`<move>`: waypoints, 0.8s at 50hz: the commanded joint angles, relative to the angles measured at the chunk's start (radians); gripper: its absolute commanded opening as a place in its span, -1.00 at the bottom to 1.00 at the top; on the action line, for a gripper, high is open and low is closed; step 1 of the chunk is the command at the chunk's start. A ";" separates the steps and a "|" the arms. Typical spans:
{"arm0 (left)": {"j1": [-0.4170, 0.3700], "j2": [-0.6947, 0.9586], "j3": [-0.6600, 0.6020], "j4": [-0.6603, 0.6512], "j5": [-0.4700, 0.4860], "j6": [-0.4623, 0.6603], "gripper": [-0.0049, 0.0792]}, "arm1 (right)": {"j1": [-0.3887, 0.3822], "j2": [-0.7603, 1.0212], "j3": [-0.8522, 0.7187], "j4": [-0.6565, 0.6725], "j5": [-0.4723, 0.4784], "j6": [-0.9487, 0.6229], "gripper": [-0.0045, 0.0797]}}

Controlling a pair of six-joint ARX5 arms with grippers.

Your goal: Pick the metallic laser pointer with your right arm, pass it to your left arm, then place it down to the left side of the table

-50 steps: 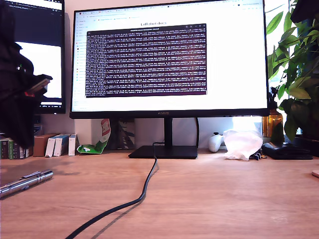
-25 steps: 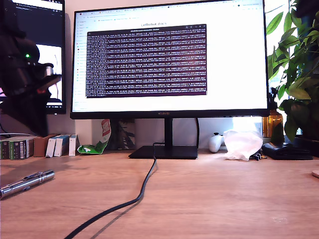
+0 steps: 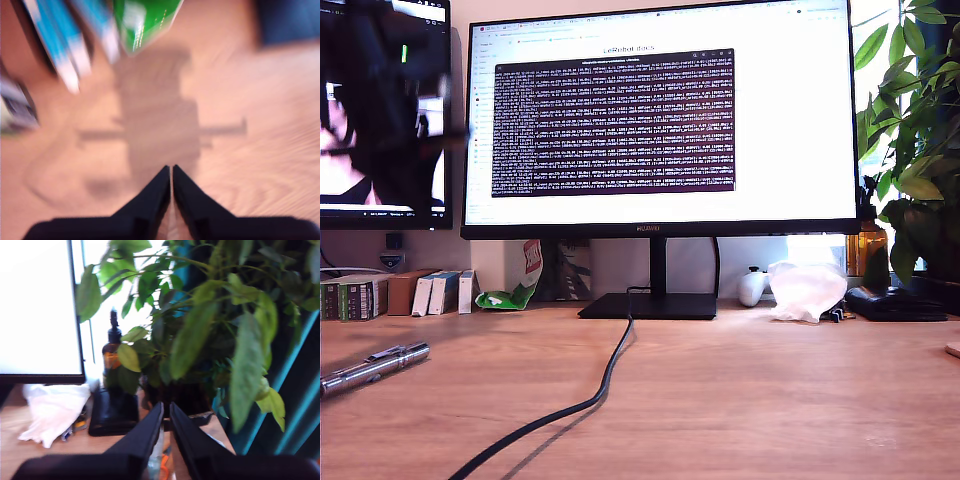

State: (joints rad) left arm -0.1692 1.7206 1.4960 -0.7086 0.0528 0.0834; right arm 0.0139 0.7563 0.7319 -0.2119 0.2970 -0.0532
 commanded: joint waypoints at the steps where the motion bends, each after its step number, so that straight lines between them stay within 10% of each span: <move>1: -0.003 -0.052 -0.089 0.042 -0.021 -0.010 -0.92 | -0.013 0.000 -0.061 0.023 -0.003 -0.001 -0.81; 13: -0.010 -0.278 -0.368 0.161 -0.117 -0.056 -0.92 | -0.016 -0.017 -0.128 0.041 -0.025 0.009 -0.81; 22: -0.010 -0.305 -0.383 0.048 -0.105 -0.163 -0.92 | -0.014 -0.014 -0.126 -0.064 -0.025 0.151 -0.81; 40: -0.080 -0.348 -0.413 0.312 -0.337 -0.159 -0.92 | -0.016 -0.015 -0.157 0.114 -0.046 0.019 -0.81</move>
State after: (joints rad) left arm -0.2325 1.3827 1.1206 -0.4339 -0.2649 -0.0757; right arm 0.0006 0.7437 0.6064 -0.1295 0.2485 -0.0166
